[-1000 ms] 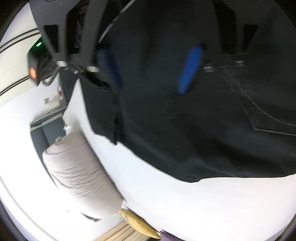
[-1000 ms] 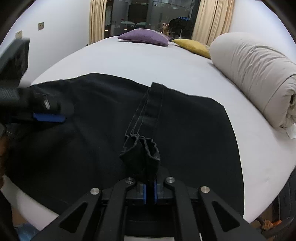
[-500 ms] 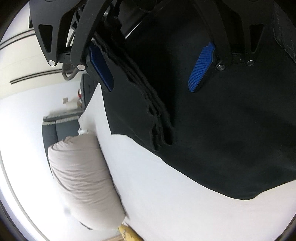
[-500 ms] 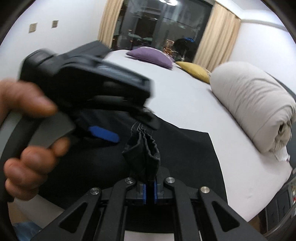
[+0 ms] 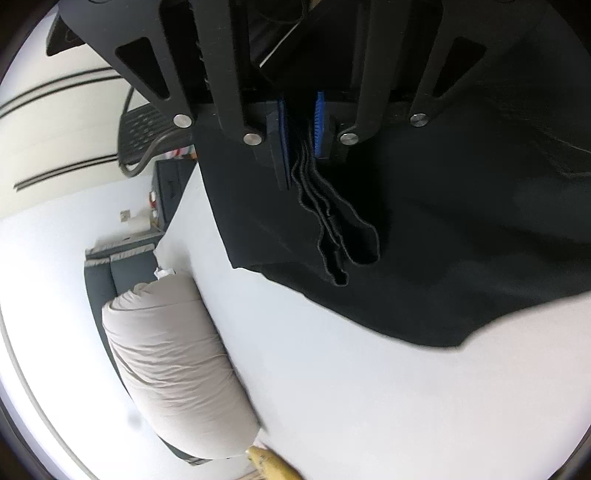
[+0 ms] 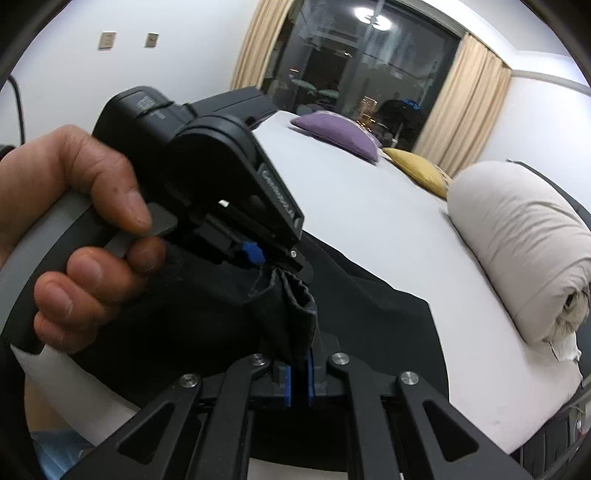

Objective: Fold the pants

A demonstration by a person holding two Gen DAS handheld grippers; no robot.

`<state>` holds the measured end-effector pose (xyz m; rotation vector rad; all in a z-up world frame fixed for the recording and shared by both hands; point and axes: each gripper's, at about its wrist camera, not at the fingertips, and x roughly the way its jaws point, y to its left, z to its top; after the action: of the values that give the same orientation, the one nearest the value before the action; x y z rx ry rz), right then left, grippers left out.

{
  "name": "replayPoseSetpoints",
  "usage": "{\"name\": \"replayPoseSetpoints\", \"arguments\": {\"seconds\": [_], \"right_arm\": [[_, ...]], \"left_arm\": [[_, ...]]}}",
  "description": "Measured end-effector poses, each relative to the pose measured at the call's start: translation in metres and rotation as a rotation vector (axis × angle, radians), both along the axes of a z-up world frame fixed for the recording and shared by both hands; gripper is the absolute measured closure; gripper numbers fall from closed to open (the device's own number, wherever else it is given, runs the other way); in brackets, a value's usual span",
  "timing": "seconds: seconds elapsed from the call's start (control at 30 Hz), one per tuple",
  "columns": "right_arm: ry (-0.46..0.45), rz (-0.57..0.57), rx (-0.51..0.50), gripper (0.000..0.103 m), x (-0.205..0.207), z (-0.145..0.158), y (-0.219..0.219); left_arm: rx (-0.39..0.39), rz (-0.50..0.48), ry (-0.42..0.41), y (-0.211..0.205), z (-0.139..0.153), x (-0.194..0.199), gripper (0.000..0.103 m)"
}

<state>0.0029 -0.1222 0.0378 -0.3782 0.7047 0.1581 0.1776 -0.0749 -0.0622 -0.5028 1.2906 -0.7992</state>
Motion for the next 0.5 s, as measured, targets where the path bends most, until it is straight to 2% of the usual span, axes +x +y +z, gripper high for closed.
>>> {"name": "replayPoseSetpoints", "arguments": {"seconds": [0.2, 0.33, 0.5], "right_arm": [[0.025, 0.065, -0.013, 0.096, 0.005, -0.008, 0.028], [0.047, 0.096, -0.018, 0.096, 0.008, -0.015, 0.041], [0.097, 0.121, -0.010, 0.096, 0.016, -0.031, 0.050]], "left_arm": [[0.068, 0.013, -0.047, 0.032, 0.013, 0.001, 0.094], [0.081, 0.039, -0.035, 0.058, 0.009, -0.001, 0.094], [0.108, 0.063, -0.018, 0.052, -0.009, -0.002, 0.094]]}}
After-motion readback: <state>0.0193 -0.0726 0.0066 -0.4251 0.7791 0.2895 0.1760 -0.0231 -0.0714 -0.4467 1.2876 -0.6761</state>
